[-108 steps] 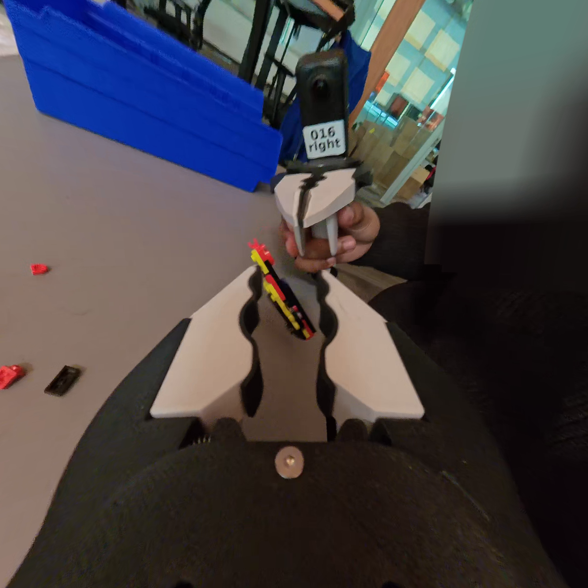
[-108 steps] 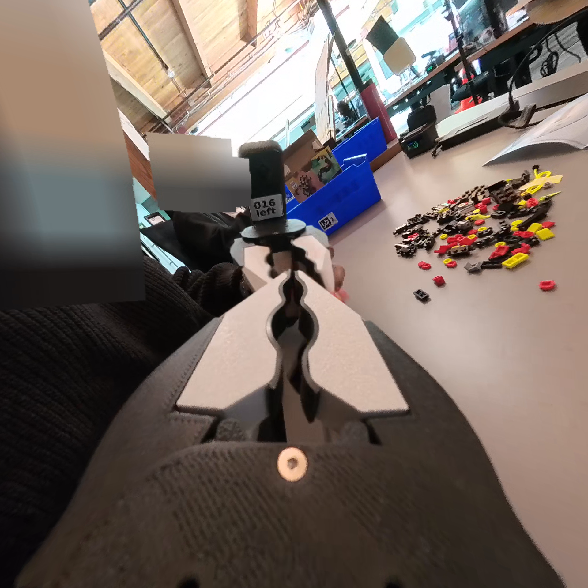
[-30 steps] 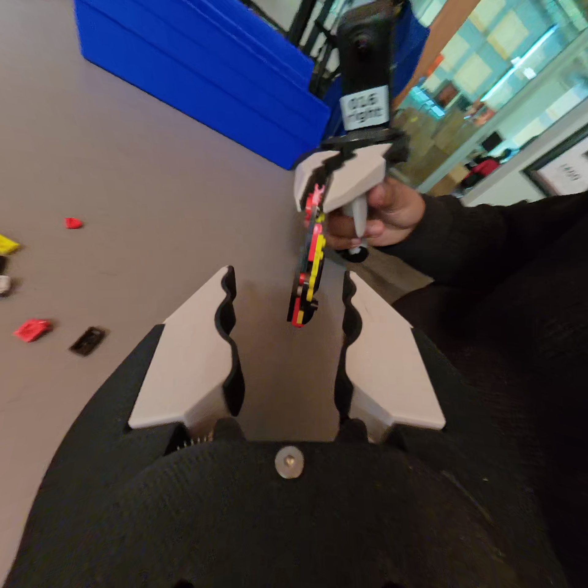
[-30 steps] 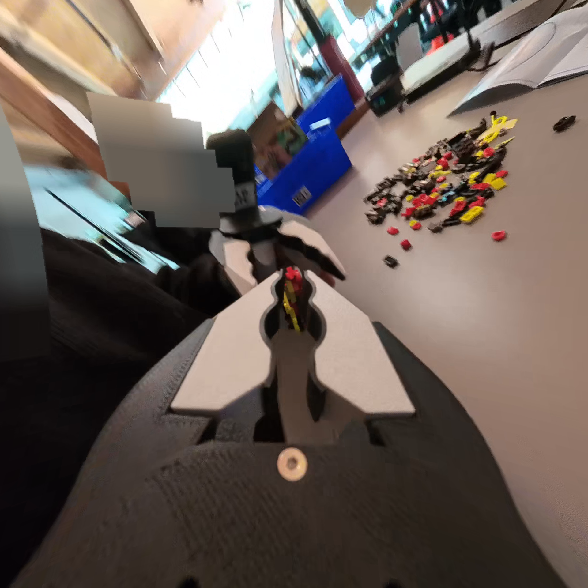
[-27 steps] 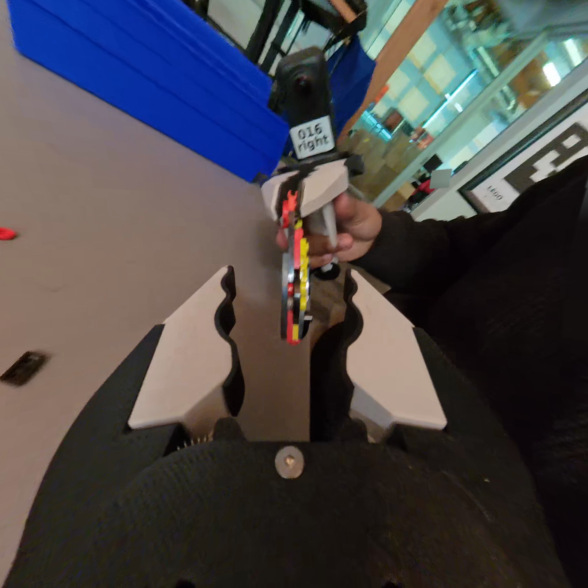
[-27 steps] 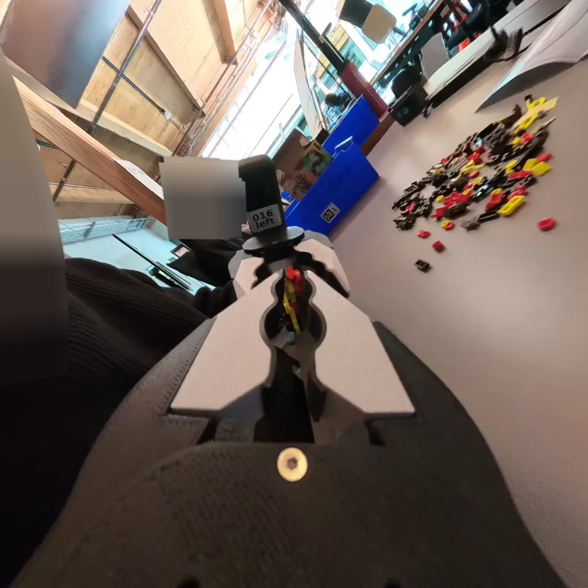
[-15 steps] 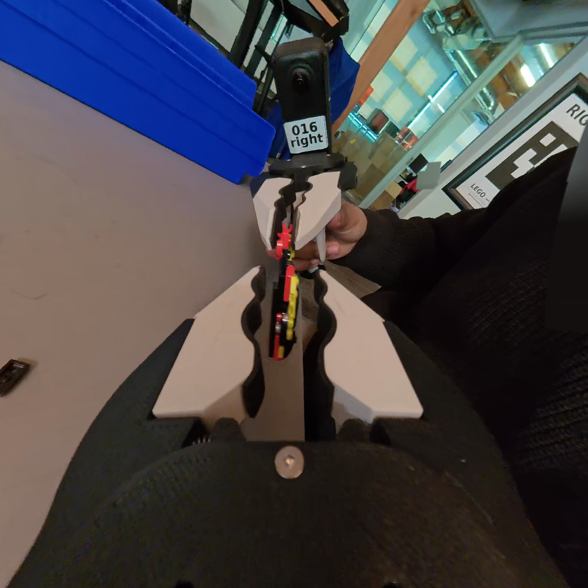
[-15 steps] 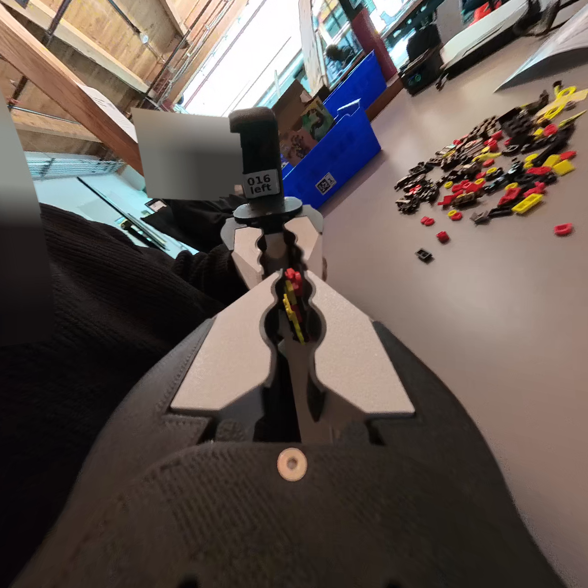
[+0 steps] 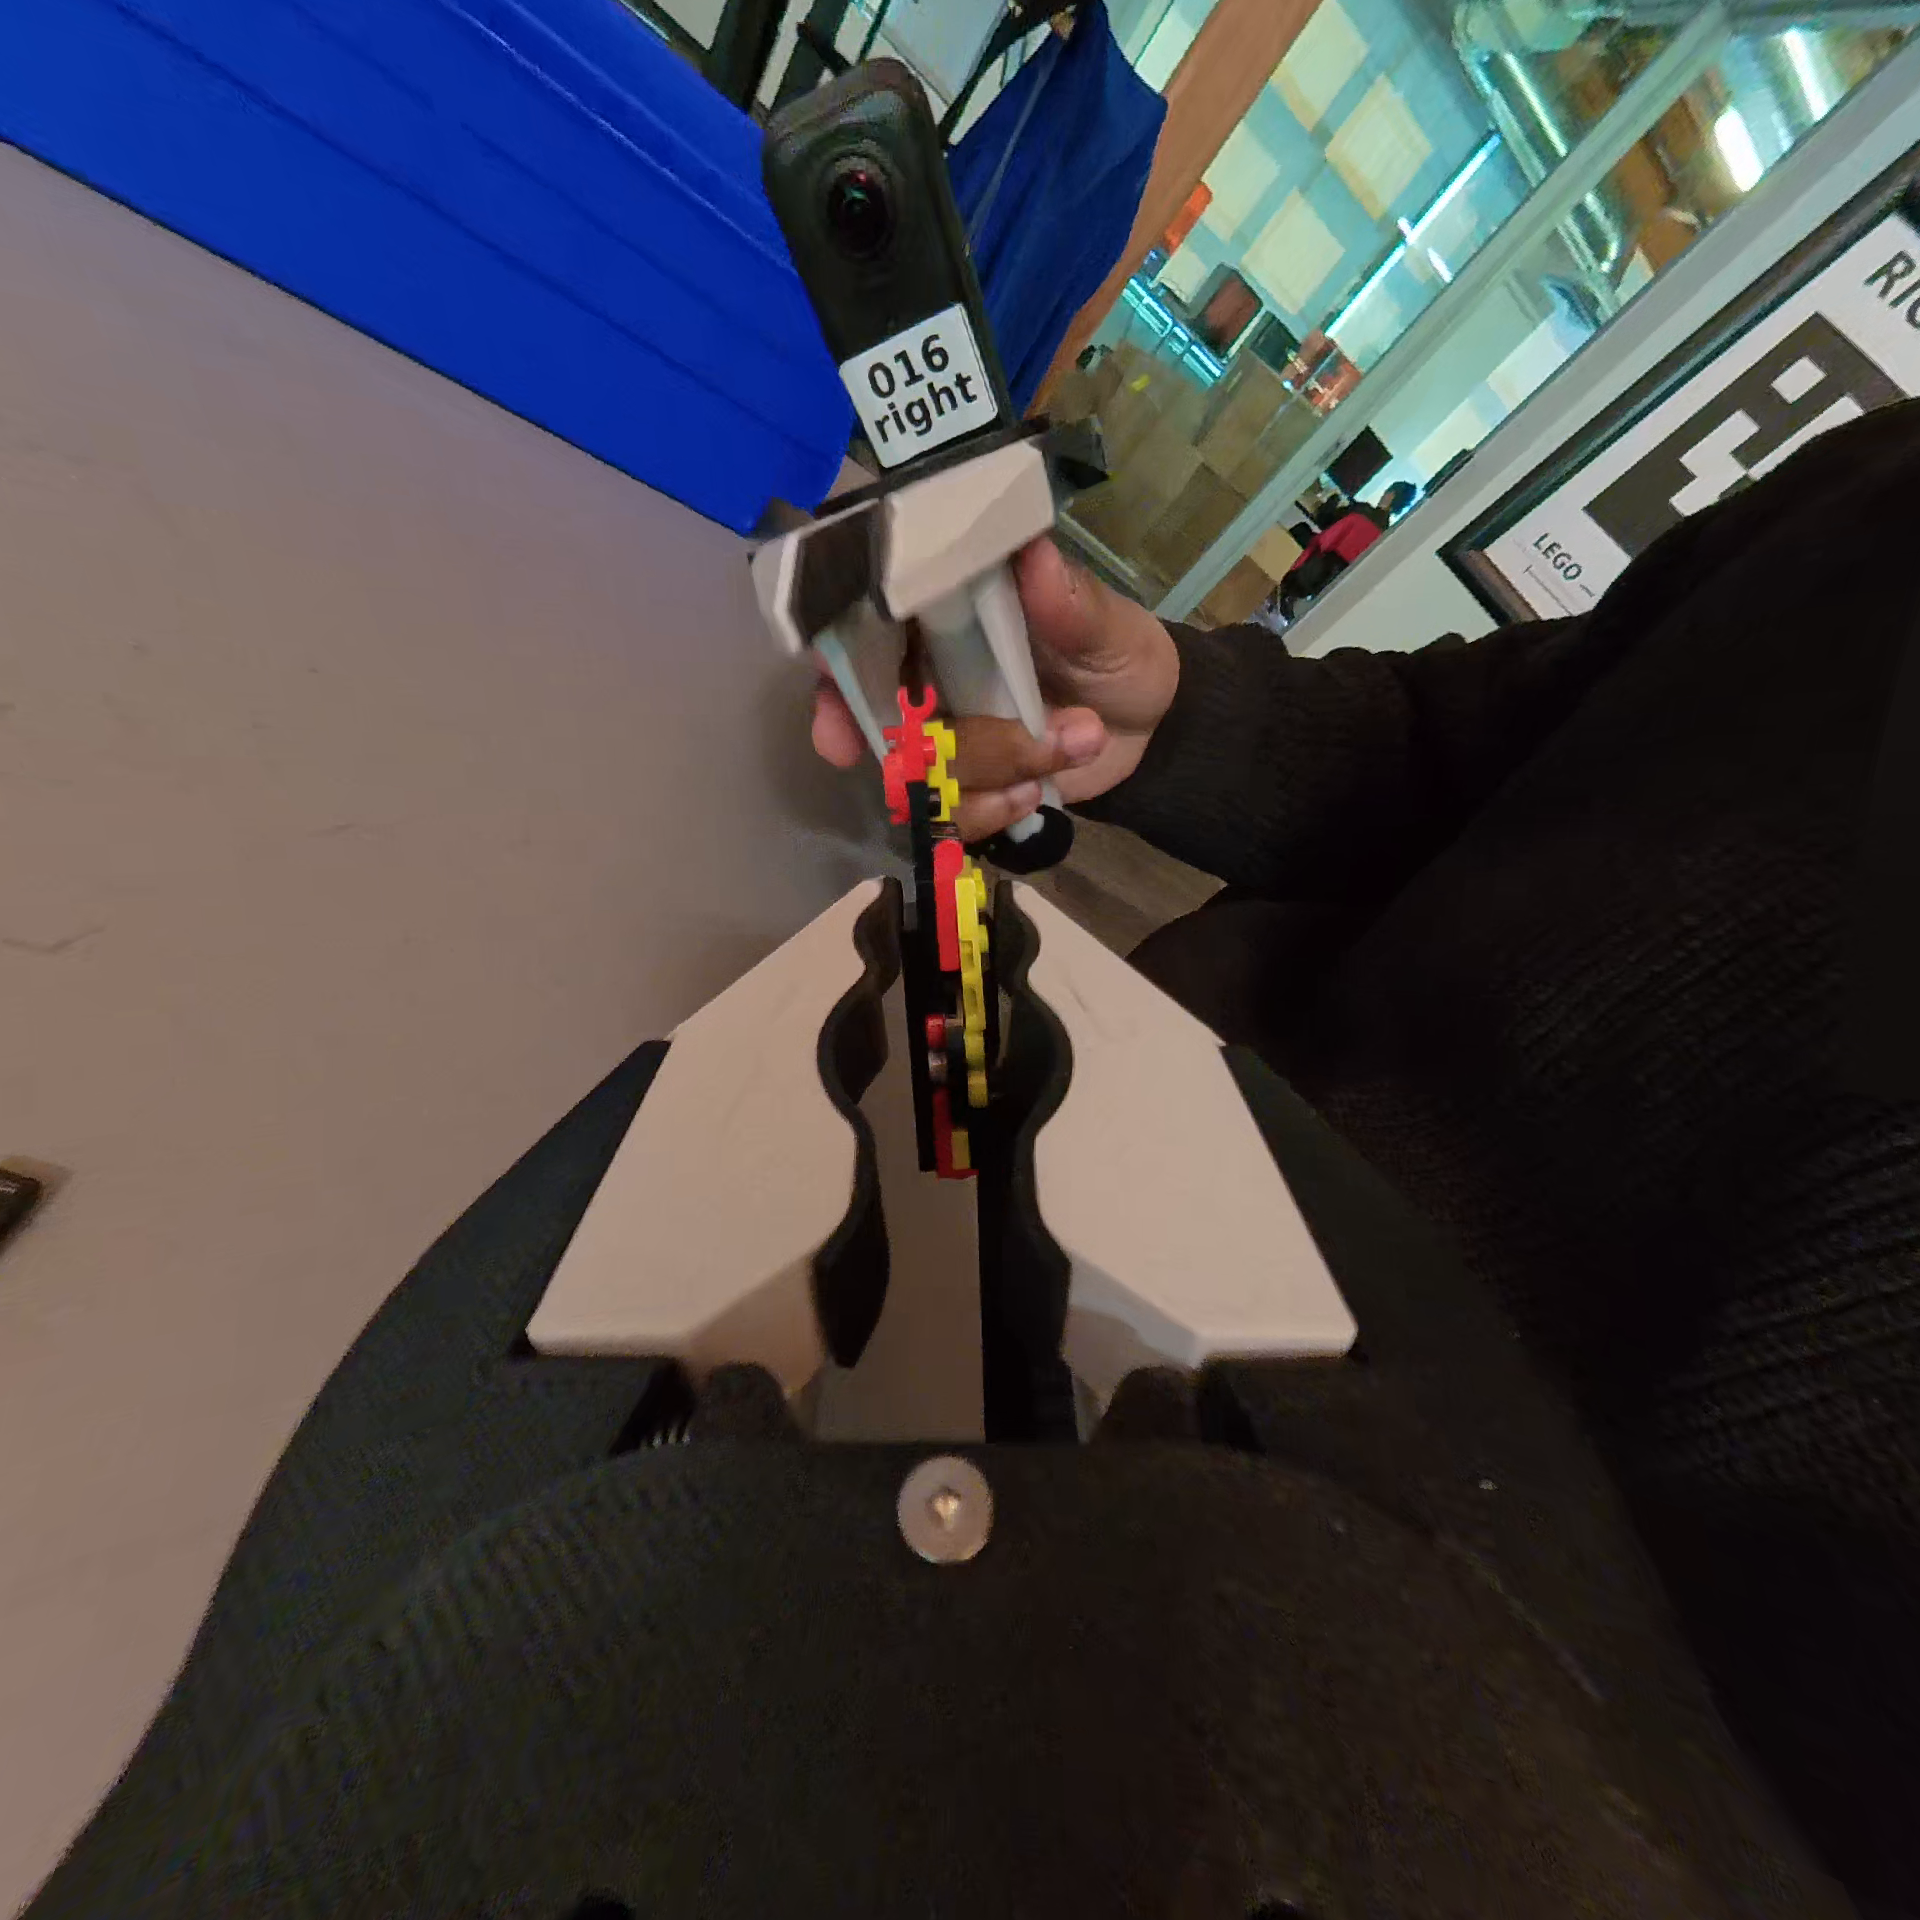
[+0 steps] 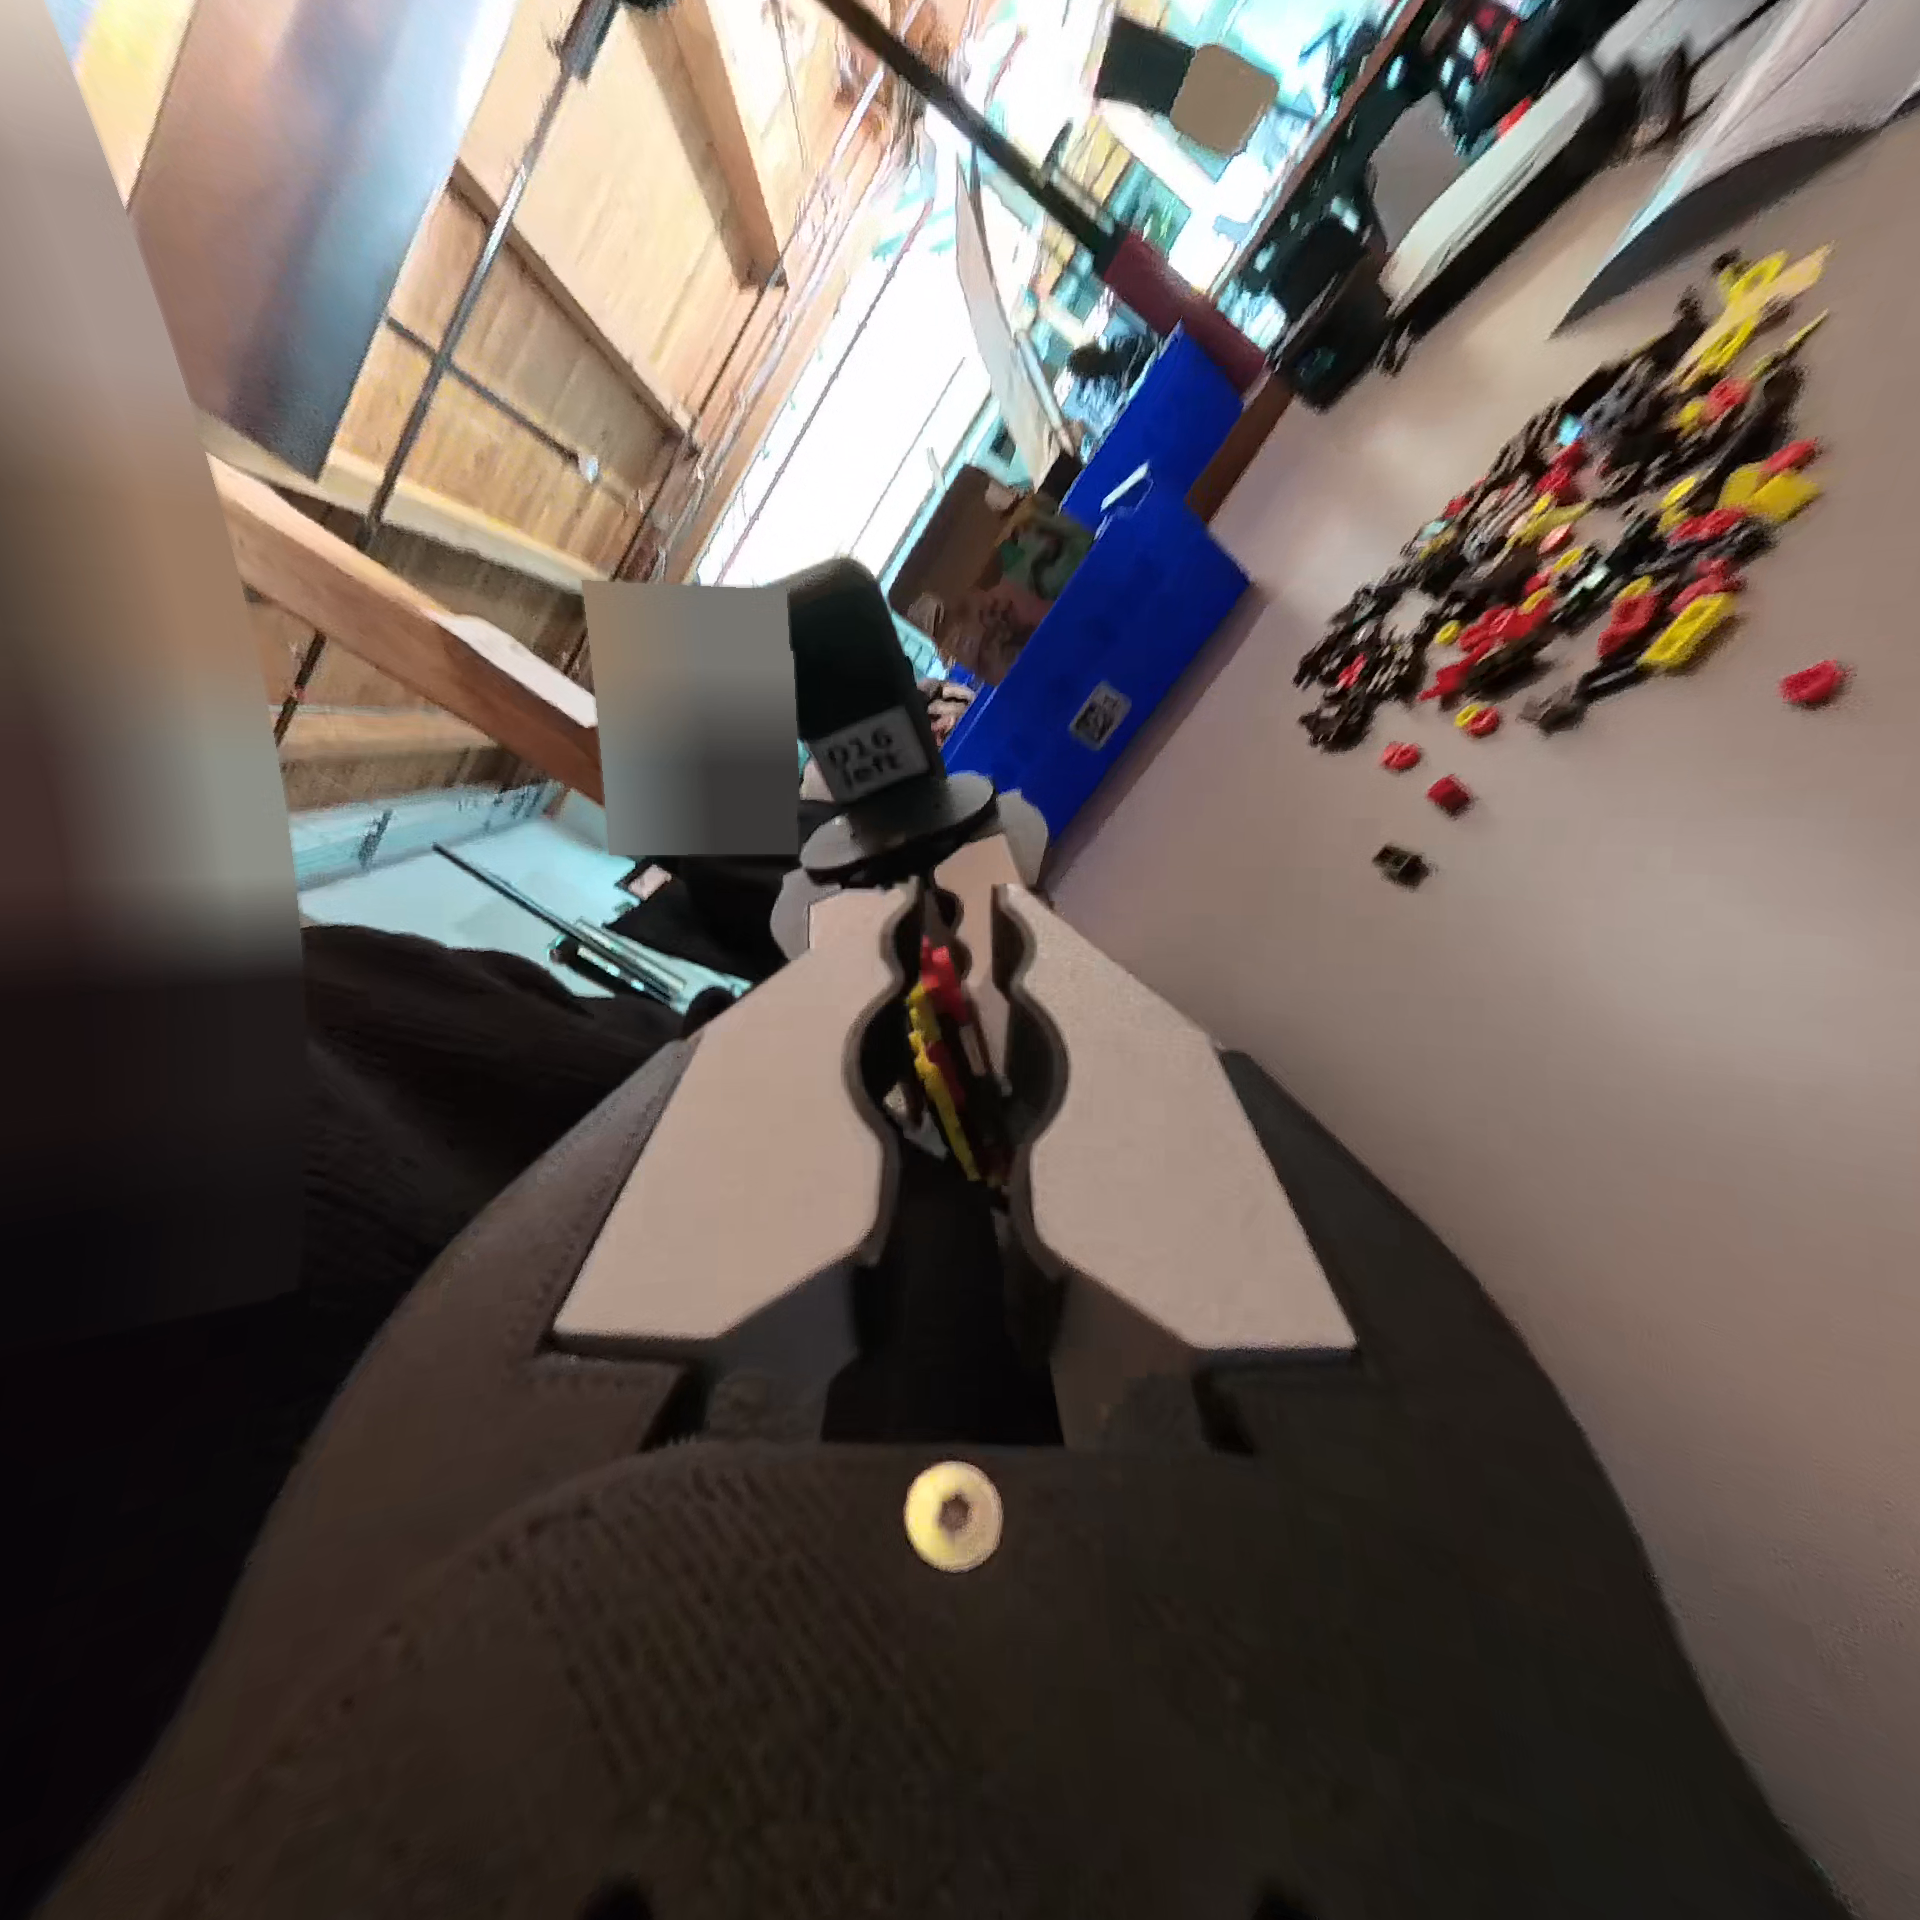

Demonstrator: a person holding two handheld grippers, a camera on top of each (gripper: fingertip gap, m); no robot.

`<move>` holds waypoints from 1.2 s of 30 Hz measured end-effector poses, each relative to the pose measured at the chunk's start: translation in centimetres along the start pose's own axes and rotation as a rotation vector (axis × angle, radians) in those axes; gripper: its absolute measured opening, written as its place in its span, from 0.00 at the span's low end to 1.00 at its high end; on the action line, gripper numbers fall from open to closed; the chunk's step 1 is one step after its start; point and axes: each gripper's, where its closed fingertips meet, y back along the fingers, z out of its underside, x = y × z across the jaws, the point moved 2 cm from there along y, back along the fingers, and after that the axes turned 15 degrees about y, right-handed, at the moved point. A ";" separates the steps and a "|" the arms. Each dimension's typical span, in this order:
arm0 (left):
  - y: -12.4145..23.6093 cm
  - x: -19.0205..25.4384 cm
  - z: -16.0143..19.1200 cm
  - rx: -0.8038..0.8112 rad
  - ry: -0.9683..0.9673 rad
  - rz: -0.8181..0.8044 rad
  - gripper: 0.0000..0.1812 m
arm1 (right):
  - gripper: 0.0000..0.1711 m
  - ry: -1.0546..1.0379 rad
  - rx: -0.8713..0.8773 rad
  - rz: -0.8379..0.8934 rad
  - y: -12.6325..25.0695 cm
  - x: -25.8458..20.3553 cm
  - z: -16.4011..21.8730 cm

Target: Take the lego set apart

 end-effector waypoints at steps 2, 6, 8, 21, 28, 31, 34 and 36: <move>0.0 0.1 -0.1 0.000 0.005 0.006 0.07 | 0.07 0.024 0.014 0.005 0.7 0.2 -0.6; -0.2 0.0 0.3 -0.027 0.047 0.014 0.07 | 0.14 0.098 -0.041 -0.018 0.5 -0.6 -0.1; -0.2 -0.1 0.4 -0.035 0.076 0.018 0.07 | 0.16 0.122 -0.096 -0.026 0.1 -0.8 0.8; 0.0 -2.1 0.9 -0.090 -0.383 -0.340 0.08 | 0.12 0.640 -0.321 0.017 0.3 -2.1 2.3; -0.4 -2.1 1.7 -0.131 -0.539 -0.390 0.08 | 0.10 0.880 -0.407 0.050 0.6 -2.3 2.9; -0.4 -2.2 1.7 -0.134 -0.532 -0.387 0.08 | 0.08 0.930 -0.465 0.059 0.6 -2.0 3.7; -0.4 -2.2 1.8 -0.138 -0.534 -0.384 0.08 | 0.07 0.954 -0.495 0.063 0.5 -1.9 4.2; -0.5 -2.2 2.0 -0.147 -0.540 -0.383 0.08 | 0.06 0.960 -0.495 0.064 0.5 -1.9 4.2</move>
